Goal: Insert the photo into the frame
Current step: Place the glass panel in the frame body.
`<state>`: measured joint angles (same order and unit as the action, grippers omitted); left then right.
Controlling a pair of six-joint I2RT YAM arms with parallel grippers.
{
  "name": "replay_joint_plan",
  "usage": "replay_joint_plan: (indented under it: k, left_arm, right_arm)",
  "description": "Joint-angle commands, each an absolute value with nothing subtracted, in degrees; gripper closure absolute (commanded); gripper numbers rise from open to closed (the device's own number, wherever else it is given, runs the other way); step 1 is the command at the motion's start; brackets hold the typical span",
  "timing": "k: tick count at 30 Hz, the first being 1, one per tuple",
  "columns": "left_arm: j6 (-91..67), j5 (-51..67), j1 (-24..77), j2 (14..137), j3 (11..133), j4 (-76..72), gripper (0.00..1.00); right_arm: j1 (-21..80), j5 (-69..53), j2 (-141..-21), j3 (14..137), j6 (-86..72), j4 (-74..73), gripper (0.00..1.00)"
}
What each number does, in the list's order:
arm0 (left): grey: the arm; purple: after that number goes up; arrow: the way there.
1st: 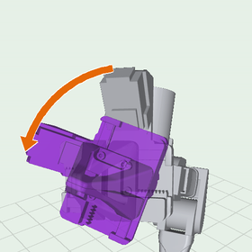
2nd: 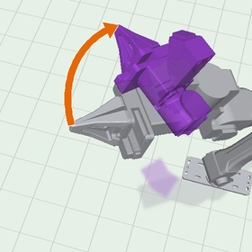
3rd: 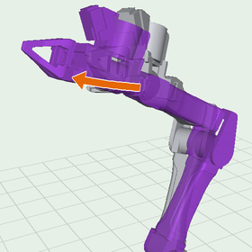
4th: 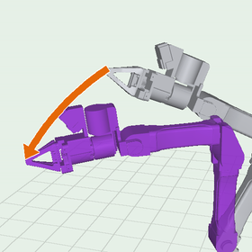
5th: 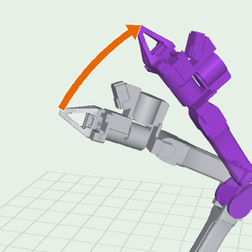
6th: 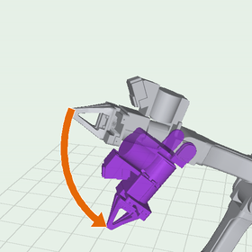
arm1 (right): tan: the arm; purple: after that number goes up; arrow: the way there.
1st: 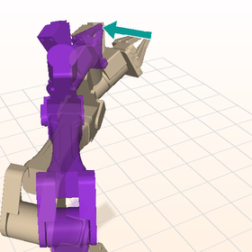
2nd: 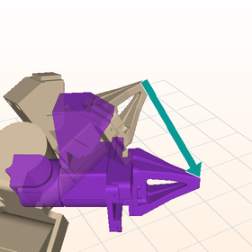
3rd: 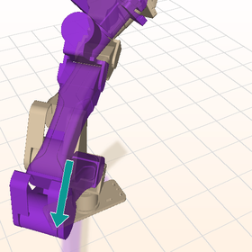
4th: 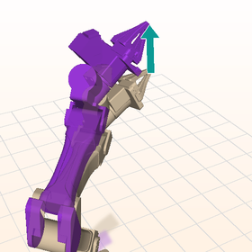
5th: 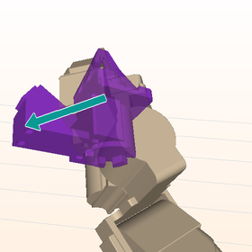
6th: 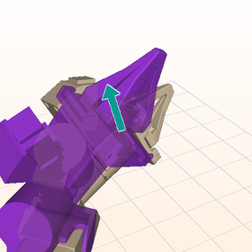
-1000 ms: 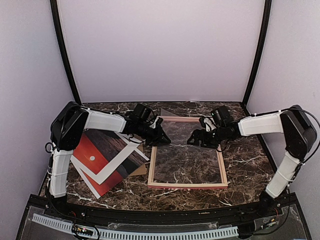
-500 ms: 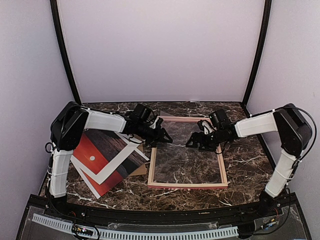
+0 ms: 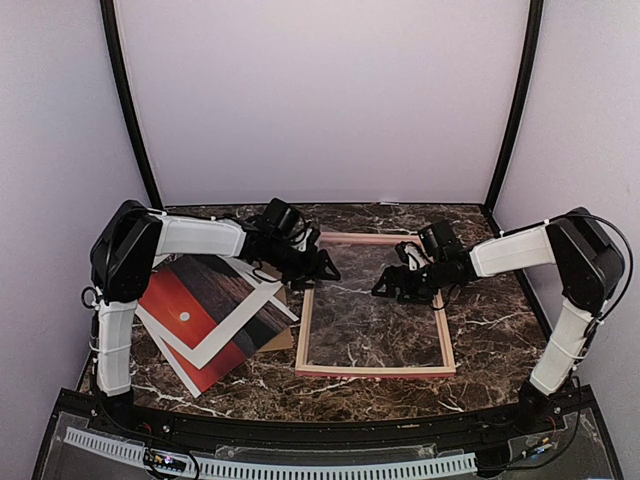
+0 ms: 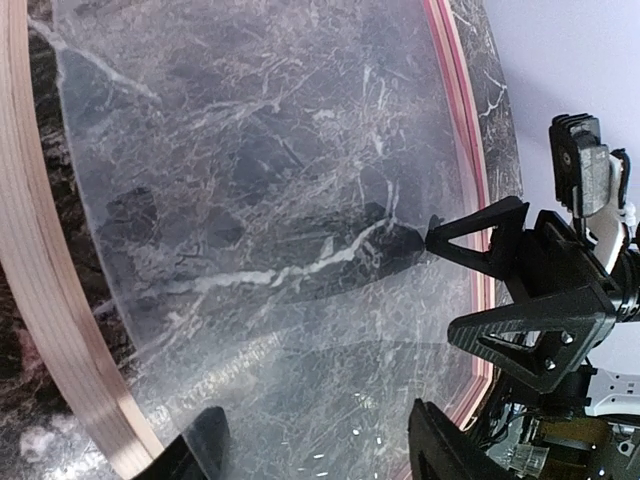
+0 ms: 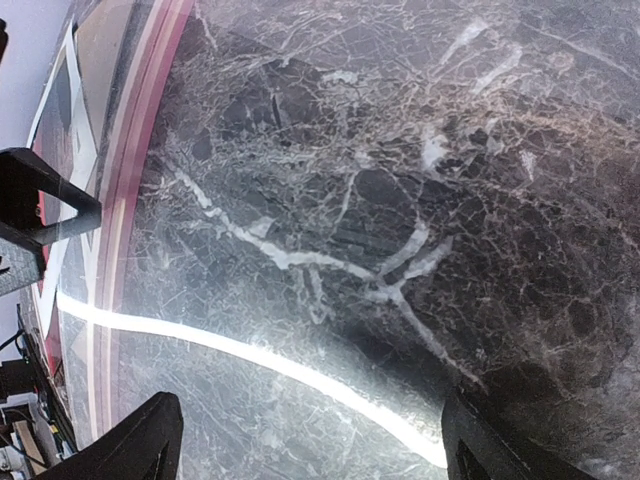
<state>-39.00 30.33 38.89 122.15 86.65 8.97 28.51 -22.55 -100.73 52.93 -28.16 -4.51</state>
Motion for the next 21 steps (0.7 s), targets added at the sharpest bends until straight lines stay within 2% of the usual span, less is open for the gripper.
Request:
replay_joint_plan:
  k: [1,14,21]
  left_arm:
    - [-35.23,25.81,38.26,116.33,88.31,12.84,0.36]
    - [-27.8,20.73,33.87,113.5,88.87,18.15,0.34]
    - [-25.8,19.1,33.66,115.32,88.78,19.47,0.33]
  right_arm:
    - [28.91,-21.83,-100.65,51.59,-28.22,-4.99,0.08]
    - [28.84,-20.9,-99.86,53.51,-26.88,-7.67,0.08]
    - [28.53,-16.62,-94.01,55.06,-25.93,-12.77,0.07]
